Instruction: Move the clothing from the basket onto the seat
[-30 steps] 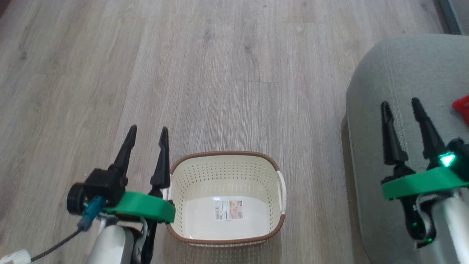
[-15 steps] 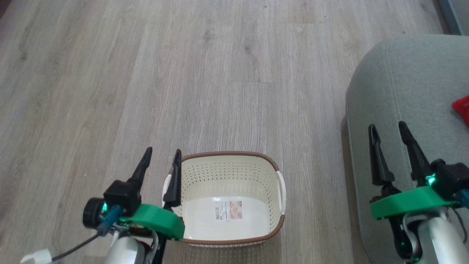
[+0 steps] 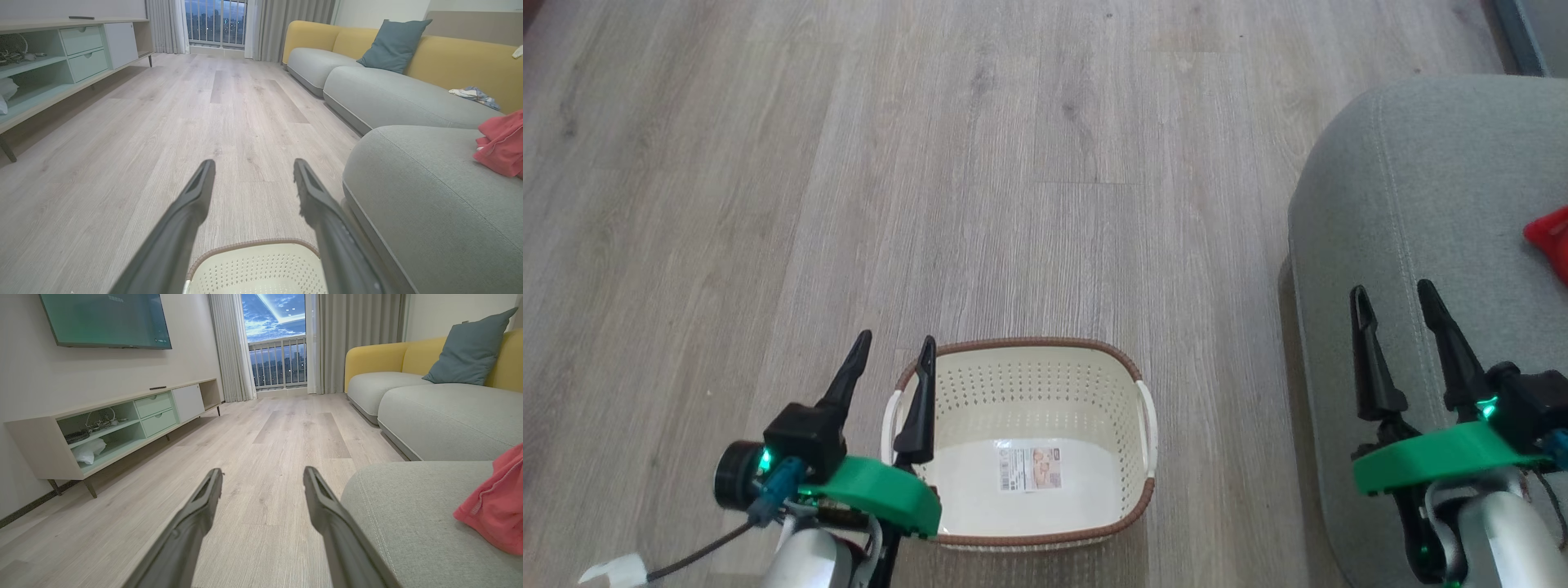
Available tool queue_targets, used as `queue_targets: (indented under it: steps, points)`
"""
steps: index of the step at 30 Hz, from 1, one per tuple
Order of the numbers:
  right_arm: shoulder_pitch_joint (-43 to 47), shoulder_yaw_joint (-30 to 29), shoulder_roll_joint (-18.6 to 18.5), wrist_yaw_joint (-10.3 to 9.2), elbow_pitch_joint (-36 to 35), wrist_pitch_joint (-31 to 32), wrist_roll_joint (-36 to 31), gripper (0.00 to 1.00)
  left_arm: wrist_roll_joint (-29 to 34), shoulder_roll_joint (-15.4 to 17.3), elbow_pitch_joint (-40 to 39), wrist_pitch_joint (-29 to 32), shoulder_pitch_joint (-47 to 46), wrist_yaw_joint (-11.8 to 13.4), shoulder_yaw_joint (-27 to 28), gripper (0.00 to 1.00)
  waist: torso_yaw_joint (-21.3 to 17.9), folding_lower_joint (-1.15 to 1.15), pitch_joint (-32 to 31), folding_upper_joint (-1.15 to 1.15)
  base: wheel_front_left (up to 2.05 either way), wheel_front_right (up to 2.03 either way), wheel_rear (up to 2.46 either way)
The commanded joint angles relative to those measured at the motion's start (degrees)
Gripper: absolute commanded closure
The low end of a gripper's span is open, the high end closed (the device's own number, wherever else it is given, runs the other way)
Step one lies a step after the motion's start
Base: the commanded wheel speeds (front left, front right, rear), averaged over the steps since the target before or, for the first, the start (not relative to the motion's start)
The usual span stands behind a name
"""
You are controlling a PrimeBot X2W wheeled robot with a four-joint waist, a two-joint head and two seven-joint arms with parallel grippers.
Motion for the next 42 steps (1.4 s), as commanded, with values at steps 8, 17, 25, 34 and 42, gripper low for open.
queue_targets:
  steps: [8,17,25,34,42]
  points:
    - [-1.6,1.2,0.0,-0.01,-1.8,-0.4,-0.3,0.00,-1.3,0.1,-1.6,-0.3,-1.3,-0.8,2.1,0.00,-0.2,0.00,-0.1,0.00,0.00,0.00,0.00]
    - [-1.5,1.5,-0.2,-0.01,-1.3,-0.4,-0.1,0.00,-1.9,0.1,-2.2,-0.3,-1.1,-1.0,2.3,0.00,-0.2,0.00,-0.3,0.00,0.00,0.00,0.00]
    - [0.4,1.1,0.1,0.00,2.8,0.0,0.1,1.00,-3.7,0.0,1.8,0.1,0.6,-0.5,0.0,1.00,-0.2,0.00,-0.4,0.00,0.00,0.00,0.00]
    - [0.9,0.9,0.3,0.00,4.7,1.3,4.8,1.00,-8.6,0.3,3.4,1.0,1.6,-1.1,0.7,1.00,-0.5,0.00,-0.5,0.00,0.00,0.00,0.00]
    - [0.6,0.5,0.5,0.00,5.0,2.6,9.7,1.00,-13.7,0.6,3.7,2.1,1.3,-1.8,1.7,1.00,-0.8,0.00,-0.7,0.00,0.00,0.00,0.00]
